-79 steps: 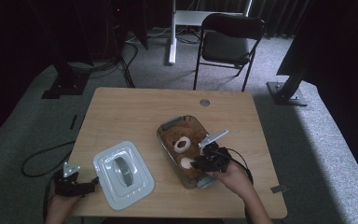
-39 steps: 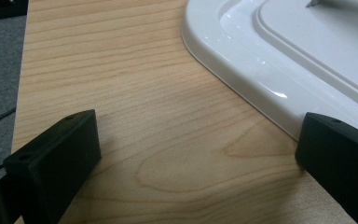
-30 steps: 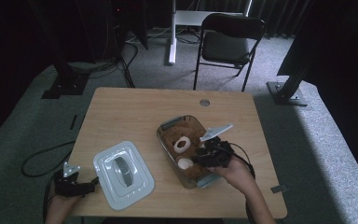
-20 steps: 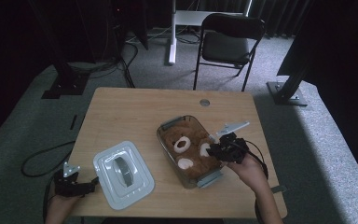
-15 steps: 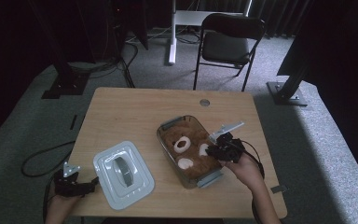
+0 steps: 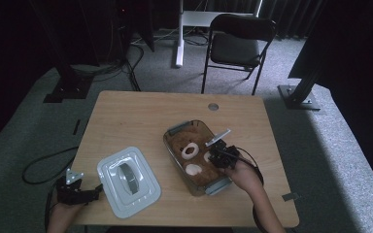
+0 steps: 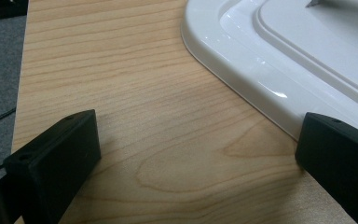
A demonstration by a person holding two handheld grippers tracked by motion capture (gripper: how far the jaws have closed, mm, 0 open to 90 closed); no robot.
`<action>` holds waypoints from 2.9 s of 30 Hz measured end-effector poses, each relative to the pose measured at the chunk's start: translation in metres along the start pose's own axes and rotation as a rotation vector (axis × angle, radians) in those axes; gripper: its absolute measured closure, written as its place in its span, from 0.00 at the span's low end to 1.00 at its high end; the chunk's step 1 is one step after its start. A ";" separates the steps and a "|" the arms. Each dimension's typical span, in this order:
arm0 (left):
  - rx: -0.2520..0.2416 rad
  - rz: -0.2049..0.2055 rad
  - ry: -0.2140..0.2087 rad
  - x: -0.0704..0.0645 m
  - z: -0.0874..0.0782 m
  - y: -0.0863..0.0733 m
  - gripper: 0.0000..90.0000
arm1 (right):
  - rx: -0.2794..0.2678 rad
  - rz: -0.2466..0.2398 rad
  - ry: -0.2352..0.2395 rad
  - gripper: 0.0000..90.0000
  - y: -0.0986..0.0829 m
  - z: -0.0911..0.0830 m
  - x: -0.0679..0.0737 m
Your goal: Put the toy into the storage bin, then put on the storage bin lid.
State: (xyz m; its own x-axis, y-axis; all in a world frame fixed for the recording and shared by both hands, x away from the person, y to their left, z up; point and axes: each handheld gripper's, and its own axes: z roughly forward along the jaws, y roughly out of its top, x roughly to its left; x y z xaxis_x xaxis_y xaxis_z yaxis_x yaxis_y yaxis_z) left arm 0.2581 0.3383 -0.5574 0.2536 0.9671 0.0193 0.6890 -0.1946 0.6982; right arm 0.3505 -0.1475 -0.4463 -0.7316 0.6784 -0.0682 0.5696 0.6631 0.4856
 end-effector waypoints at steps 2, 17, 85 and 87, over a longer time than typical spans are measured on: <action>0.000 0.000 0.000 0.000 0.000 0.000 0.01 | -0.011 0.000 -0.009 0.97 -0.001 -0.001 0.001; -0.001 0.000 0.000 0.000 0.000 0.000 0.01 | -0.306 0.134 0.118 0.53 -0.022 -0.059 -0.020; -0.016 -0.058 -0.152 -0.105 0.013 0.062 0.40 | -0.241 0.460 -0.175 0.14 -0.097 0.020 -0.076; -0.022 -0.068 -0.159 -0.104 0.013 0.062 0.48 | -0.240 0.457 -0.163 0.14 -0.098 0.021 -0.075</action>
State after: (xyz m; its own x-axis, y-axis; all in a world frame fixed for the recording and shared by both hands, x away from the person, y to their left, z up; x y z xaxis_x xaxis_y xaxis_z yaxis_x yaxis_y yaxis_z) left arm 0.2831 0.2240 -0.5251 0.3126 0.9394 -0.1410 0.6936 -0.1243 0.7096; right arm 0.3573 -0.2565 -0.5071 -0.3513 0.9335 0.0715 0.7007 0.2114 0.6814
